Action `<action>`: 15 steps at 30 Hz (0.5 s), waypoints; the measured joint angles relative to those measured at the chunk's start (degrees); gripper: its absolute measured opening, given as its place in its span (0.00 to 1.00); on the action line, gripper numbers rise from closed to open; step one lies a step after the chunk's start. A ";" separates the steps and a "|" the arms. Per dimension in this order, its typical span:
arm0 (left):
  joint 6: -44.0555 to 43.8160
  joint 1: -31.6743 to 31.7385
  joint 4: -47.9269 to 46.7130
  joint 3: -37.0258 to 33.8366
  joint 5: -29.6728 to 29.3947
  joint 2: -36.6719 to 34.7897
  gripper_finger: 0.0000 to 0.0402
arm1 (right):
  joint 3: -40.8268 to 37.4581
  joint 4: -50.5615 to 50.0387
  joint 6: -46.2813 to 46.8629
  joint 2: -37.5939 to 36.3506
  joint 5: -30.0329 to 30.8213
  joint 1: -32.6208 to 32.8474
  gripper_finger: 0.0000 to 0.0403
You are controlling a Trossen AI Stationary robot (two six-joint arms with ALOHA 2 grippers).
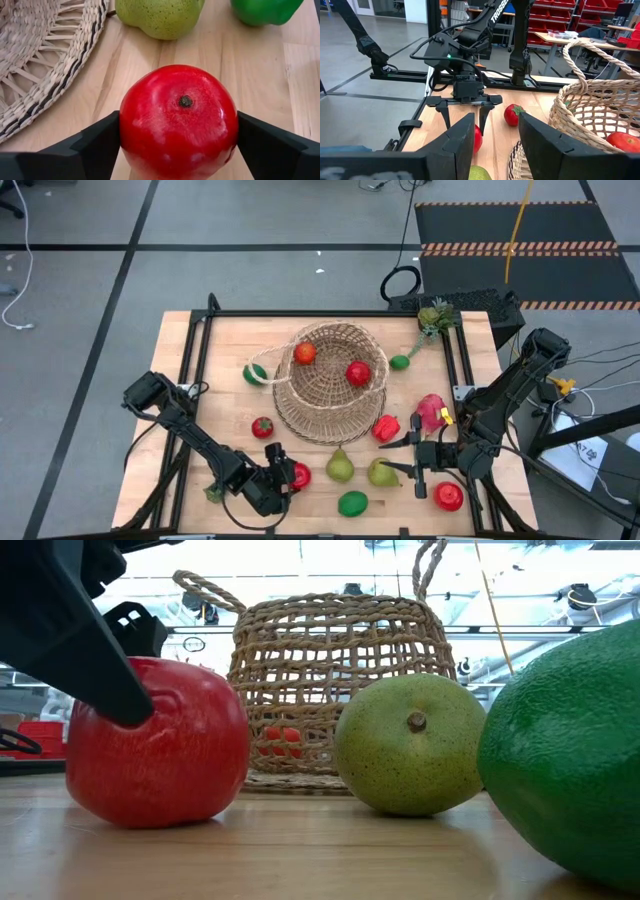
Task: Build produce basket
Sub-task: Put the left red apple into the basket
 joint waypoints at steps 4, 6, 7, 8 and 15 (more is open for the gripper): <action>2.63 0.04 1.53 0.41 0.11 0.00 0.90 | 0.00 0.00 0.01 0.00 0.00 0.00 0.37; 5.06 0.04 2.20 1.50 0.11 0.00 0.92 | 0.00 0.00 0.01 0.00 0.00 0.00 0.37; 6.42 0.13 2.15 2.15 0.07 0.00 0.93 | 0.00 0.00 0.01 0.00 0.00 0.00 0.37; 7.97 0.18 2.14 2.75 0.07 0.00 0.93 | 0.00 0.00 -0.01 0.00 0.00 0.00 0.37; 17.44 1.22 0.96 8.65 0.04 0.00 0.88 | 0.00 0.00 0.01 0.00 0.00 0.00 0.37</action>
